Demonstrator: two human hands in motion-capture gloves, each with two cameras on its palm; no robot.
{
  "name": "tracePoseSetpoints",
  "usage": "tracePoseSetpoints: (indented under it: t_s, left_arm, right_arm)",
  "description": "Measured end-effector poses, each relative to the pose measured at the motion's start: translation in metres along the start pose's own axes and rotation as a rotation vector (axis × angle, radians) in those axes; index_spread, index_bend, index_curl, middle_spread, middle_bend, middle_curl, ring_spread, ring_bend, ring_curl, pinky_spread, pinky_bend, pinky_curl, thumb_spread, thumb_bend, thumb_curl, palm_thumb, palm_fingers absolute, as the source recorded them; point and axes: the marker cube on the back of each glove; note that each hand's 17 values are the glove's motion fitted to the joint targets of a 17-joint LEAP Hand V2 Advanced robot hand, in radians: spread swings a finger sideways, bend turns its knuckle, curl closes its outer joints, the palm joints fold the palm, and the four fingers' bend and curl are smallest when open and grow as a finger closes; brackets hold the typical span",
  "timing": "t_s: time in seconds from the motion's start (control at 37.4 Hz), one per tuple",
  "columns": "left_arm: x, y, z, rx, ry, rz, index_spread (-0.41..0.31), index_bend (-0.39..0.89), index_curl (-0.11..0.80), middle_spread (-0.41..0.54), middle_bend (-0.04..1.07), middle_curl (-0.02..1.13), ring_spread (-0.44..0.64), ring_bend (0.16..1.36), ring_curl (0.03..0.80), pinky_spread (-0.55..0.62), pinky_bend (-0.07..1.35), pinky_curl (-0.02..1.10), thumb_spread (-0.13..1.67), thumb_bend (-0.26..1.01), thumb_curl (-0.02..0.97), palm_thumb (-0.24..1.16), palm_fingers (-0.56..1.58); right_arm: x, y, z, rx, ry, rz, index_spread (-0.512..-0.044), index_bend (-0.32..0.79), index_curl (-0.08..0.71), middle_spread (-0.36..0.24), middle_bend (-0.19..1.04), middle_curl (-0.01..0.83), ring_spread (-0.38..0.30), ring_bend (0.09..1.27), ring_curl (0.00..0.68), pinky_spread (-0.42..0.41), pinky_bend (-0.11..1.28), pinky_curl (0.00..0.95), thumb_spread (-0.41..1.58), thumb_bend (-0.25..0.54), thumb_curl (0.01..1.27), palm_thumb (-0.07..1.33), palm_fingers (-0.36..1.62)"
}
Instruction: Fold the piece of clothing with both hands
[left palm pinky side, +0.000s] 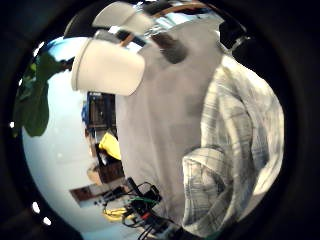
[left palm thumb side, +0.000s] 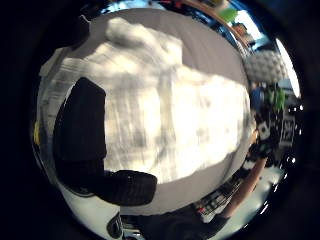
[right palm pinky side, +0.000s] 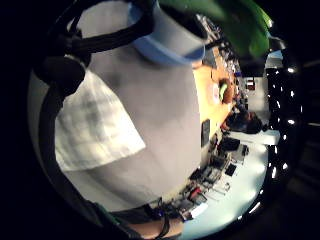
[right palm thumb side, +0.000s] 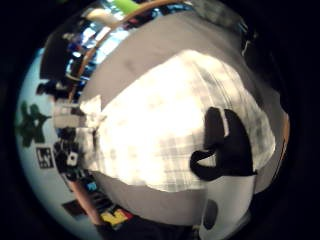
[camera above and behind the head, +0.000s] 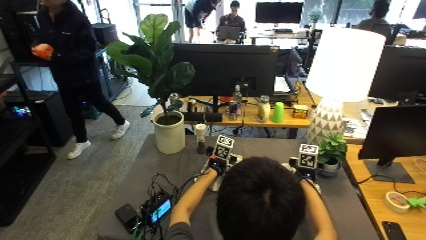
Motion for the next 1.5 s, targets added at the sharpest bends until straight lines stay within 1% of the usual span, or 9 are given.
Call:
tracePoseSetpoints:
  t_s: [0.11, 0.19, 0.27, 0.45, 0.53, 0.61, 0.91, 1.18, 1.5]
  left_arm:
    - [0.012, 0.022, 0.023, -0.165, -0.079, 0.069, -0.140, 0.20, 0.465, -0.073, 0.10, 0.41, -0.10, 0.47, 0.410, -0.03, 0.32, 0.42, 1.47, 0.12, 0.296, 0.24, 0.50]
    - [0.010, 0.030, 0.039, -0.280, -0.133, 0.026, -0.136, 0.17, 0.456, -0.068, 0.12, 0.39, -0.09, 0.48, 0.410, 0.00, 0.31, 0.41, 1.44, 0.07, 0.268, 0.18, 0.47]
    - [0.002, 0.029, 0.045, -0.321, -0.184, -0.044, -0.123, 0.12, 0.432, -0.058, 0.13, 0.38, -0.08, 0.51, 0.416, 0.03, 0.33, 0.42, 1.41, 0.04, 0.250, 0.14, 0.43]
    - [-0.030, -0.008, 0.015, -0.030, -0.511, -0.223, -0.105, 0.08, 0.369, -0.047, 0.16, 0.37, -0.07, 0.56, 0.419, 0.06, 0.39, 0.42, 1.33, 0.00, 0.233, 0.12, 0.38]
    - [-0.043, -0.011, -0.003, 0.002, -0.657, -0.318, -0.105, 0.12, 0.358, -0.056, 0.16, 0.36, -0.07, 0.57, 0.415, 0.05, 0.40, 0.41, 1.22, -0.03, 0.234, 0.08, 0.41]
    - [-0.043, -0.017, -0.017, 0.073, -0.606, -0.343, -0.114, 0.15, 0.356, -0.081, 0.16, 0.36, -0.10, 0.57, 0.403, 0.01, 0.41, 0.41, 1.16, -0.02, 0.243, 0.11, 0.49]
    - [-0.046, 0.017, -0.055, 0.134, -0.257, -0.197, -0.135, 0.15, 0.356, -0.114, 0.15, 0.35, -0.14, 0.54, 0.393, -0.03, 0.41, 0.40, 1.09, -0.01, 0.252, 0.17, 0.53]
    - [-0.091, 0.052, -0.084, 0.235, -0.167, -0.252, -0.141, 0.15, 0.358, -0.117, 0.14, 0.33, -0.14, 0.53, 0.386, -0.04, 0.41, 0.39, 1.11, -0.02, 0.247, 0.19, 0.53]
    - [-0.133, 0.000, -0.042, 0.190, -0.114, -0.281, -0.142, 0.15, 0.357, -0.111, 0.14, 0.31, -0.14, 0.53, 0.380, -0.05, 0.41, 0.39, 1.13, -0.02, 0.238, 0.21, 0.55]
  right_arm:
    - [0.020, 0.016, 0.027, -0.154, 0.111, 0.099, -0.222, 0.10, 0.396, -0.076, 0.21, 0.478, -0.121, 0.45, 0.447, -0.034, 0.41, 0.429, 0.93, -0.071, 0.61, 0.85, 0.77]
    - [0.028, 0.027, 0.041, -0.228, 0.077, 0.182, -0.238, 0.08, 0.387, -0.033, 0.13, 0.450, -0.029, 0.41, 0.455, 0.076, 0.49, 0.458, 1.03, -0.089, 0.56, 0.70, 0.47]
    - [0.032, 0.030, 0.050, -0.244, -0.011, 0.239, -0.242, 0.05, 0.343, -0.004, 0.15, 0.430, 0.023, 0.41, 0.436, 0.138, 0.52, 0.443, 1.11, -0.064, 0.52, 0.63, 0.40]
    - [0.024, 0.034, 0.057, -0.215, -0.100, 0.224, -0.250, 0.02, 0.244, 0.045, 0.18, 0.401, 0.097, 0.47, 0.401, 0.204, 0.60, 0.421, 1.20, -0.029, 0.47, 0.56, 0.38]
    - [0.016, 0.037, 0.056, -0.202, -0.104, 0.194, -0.245, -0.01, 0.203, 0.035, 0.24, 0.413, 0.061, 0.52, 0.408, 0.161, 0.63, 0.416, 1.24, -0.003, 0.45, 0.58, 0.48]
    - [0.007, 0.036, 0.054, -0.170, -0.118, 0.147, -0.244, -0.02, 0.166, 0.020, 0.30, 0.429, 0.008, 0.59, 0.421, 0.097, 0.66, 0.419, 1.28, 0.022, 0.45, 0.64, 0.58]
    - [-0.008, 0.025, 0.023, 0.006, -0.027, 0.022, -0.215, 0.11, 0.138, -0.074, 0.41, 0.478, -0.154, 0.75, 0.460, -0.155, 0.73, 0.434, 1.30, 0.164, 0.49, 0.96, 1.10]
    - [-0.055, 0.033, -0.060, 0.139, -0.157, -0.041, -0.220, 0.14, 0.220, -0.117, 0.44, 0.514, -0.211, 0.73, 0.488, -0.227, 0.71, 0.465, 1.22, 0.182, 0.51, 1.09, 1.20]
    - [-0.106, 0.044, -0.086, 0.063, -0.376, -0.086, -0.227, 0.12, 0.253, -0.132, 0.44, 0.523, -0.235, 0.73, 0.484, -0.261, 0.71, 0.468, 1.14, 0.134, 0.52, 1.12, 1.22]
